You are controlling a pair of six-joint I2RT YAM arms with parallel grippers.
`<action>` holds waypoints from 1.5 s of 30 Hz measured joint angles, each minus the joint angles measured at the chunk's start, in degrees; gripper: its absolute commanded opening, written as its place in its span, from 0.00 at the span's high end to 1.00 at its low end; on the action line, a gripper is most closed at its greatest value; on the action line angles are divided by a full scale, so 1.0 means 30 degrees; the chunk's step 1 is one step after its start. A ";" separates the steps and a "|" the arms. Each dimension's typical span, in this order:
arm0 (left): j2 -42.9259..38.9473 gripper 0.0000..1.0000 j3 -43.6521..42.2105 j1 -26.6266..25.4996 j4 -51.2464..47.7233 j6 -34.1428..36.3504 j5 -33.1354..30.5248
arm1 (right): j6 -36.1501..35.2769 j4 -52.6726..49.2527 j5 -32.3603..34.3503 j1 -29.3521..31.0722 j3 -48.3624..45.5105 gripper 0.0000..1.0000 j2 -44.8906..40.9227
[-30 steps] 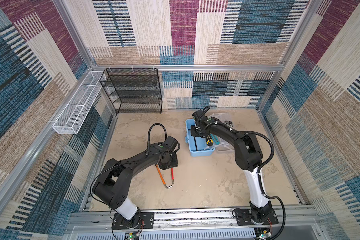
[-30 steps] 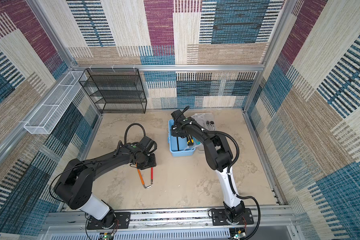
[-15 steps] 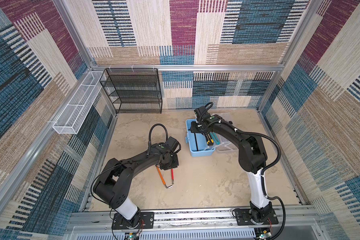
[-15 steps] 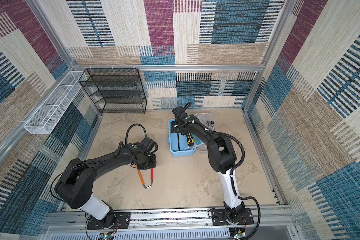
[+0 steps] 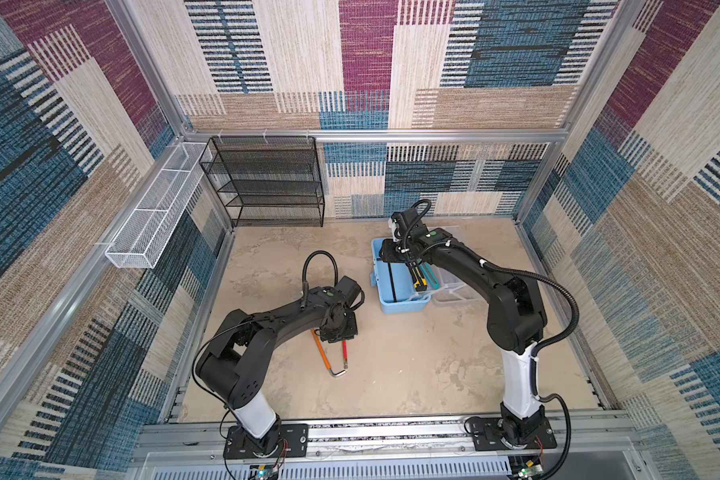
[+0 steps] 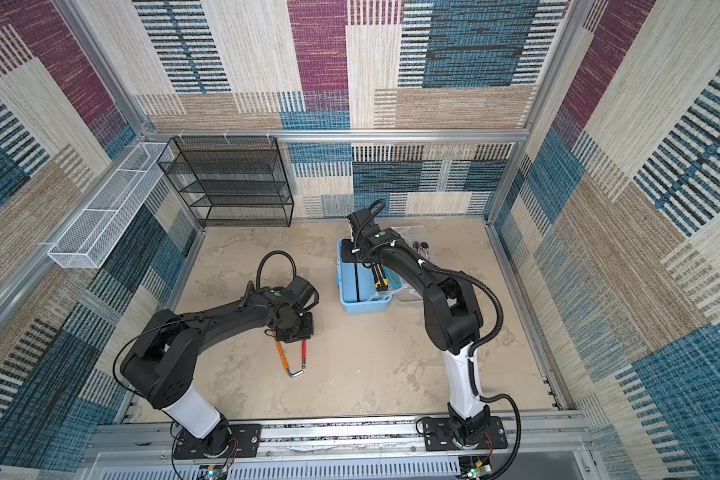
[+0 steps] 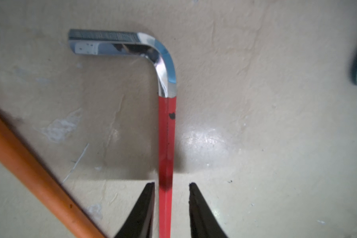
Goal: Pack the tool kit
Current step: 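Close the left gripper on the red hex key while the right gripper withdraws, then lift the red hex key and carry it into the blue box beside the black key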
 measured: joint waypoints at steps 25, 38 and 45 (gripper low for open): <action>0.0809 1.00 0.0452 -0.0415 -0.0663 -0.0015 -0.0415 | -0.1472 0.5362 0.1705 -0.0007 -0.8575 0.45 -0.6397; 0.0663 1.00 0.1377 -0.0430 -0.0532 -0.0809 0.0066 | -0.3286 0.8976 0.1202 -0.0087 -1.2845 0.24 -1.0040; 0.0583 1.00 0.2098 -0.0423 -0.0605 -0.1304 0.0066 | -0.4335 0.9500 0.1370 -0.0495 -1.3792 0.13 -1.0965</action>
